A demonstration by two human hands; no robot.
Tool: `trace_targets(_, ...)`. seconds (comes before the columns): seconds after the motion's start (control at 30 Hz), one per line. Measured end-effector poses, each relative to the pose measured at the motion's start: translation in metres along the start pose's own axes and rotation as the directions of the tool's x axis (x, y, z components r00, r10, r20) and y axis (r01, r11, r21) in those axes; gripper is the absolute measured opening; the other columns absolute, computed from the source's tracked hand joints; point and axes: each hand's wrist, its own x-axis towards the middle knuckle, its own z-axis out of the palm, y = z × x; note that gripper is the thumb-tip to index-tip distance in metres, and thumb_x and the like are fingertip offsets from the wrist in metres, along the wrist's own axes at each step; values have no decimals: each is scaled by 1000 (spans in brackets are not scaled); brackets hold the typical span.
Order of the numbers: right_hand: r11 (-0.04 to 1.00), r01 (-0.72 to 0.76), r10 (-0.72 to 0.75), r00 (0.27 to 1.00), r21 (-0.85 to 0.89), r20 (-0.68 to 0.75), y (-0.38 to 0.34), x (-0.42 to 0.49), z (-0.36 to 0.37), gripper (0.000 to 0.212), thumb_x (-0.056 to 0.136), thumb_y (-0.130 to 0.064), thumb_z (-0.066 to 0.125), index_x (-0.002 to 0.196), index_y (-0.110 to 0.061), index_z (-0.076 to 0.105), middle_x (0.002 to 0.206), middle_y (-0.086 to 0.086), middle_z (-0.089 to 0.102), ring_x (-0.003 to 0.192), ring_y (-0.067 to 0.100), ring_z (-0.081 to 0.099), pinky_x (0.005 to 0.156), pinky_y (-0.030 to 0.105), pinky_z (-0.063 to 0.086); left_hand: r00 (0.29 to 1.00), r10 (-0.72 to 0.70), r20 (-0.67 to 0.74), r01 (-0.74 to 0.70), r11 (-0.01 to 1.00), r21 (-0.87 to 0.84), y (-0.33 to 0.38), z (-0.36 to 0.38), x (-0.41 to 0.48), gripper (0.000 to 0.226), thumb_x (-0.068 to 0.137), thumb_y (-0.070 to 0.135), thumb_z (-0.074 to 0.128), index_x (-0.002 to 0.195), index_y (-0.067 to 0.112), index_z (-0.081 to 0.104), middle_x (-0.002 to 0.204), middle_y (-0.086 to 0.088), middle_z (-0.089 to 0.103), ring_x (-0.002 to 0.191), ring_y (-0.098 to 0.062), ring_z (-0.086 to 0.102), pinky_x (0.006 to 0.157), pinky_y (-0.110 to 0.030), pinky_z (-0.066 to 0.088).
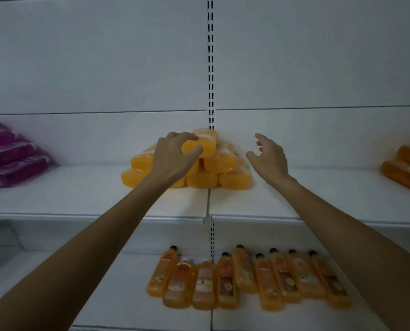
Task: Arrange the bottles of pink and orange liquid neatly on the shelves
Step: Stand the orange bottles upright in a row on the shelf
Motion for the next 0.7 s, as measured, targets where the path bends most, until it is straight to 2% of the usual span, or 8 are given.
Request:
trace_targets(0.2,1000,10,-11,999,-22,-44,3,-88,-20,54,89,-23,57,140,-16,41,123,4,55,112,22,50,85,35,42,996,-21,85,24,999,-36,-7,2,-91,52,74,46,49,120,24,60,128,-4,55,118,-27,46,98,-44,40)
trace_targets(0.33,999,5,-6,1000,-48,-8,13,-138,-36,52,89,-20,56,139,-15,43,121,3,56,107,20,52,86,38,45,991,-18,136,27,997,-67,-9,17,-141,32,86,27,60,118,21,62,127,-4,55,116,-27,47,94,-36,38)
trace_targets(0.4,999,-16,15,1000,-51,-16,22,-156,-46,48,88,-19,57,135,-14,48,119,4,57,104,21,54,83,35,45,989,-7,150,23,994,-106,-4,26,-160,31,87,20,60,118,21,62,126,-4,56,115,-23,49,92,-33,40)
trace_targets(0.47,997,-48,47,999,-61,-21,33,-173,-54,42,87,-18,58,129,-14,53,115,4,58,100,21,57,80,32,44,981,4,194,23,990,-140,1,38,-179,30,88,18,59,118,19,62,126,-3,57,111,-18,51,89,-28,40)
trace_targets(0.57,989,-117,118,993,-87,4,59,-201,-59,36,87,-19,59,123,-15,60,112,2,63,98,22,59,78,29,43,960,44,277,-7,991,-133,1,63,-204,30,88,17,58,118,17,62,124,-4,58,109,-19,52,91,-32,42)
trace_targets(0.7,951,-296,303,951,-93,66,110,-235,-60,36,86,-21,62,121,-15,63,113,4,67,103,23,61,81,28,46,922,-15,386,71,989,-131,-1,100,-224,32,87,15,58,119,13,62,123,-6,60,106,-19,54,88,-29,43)
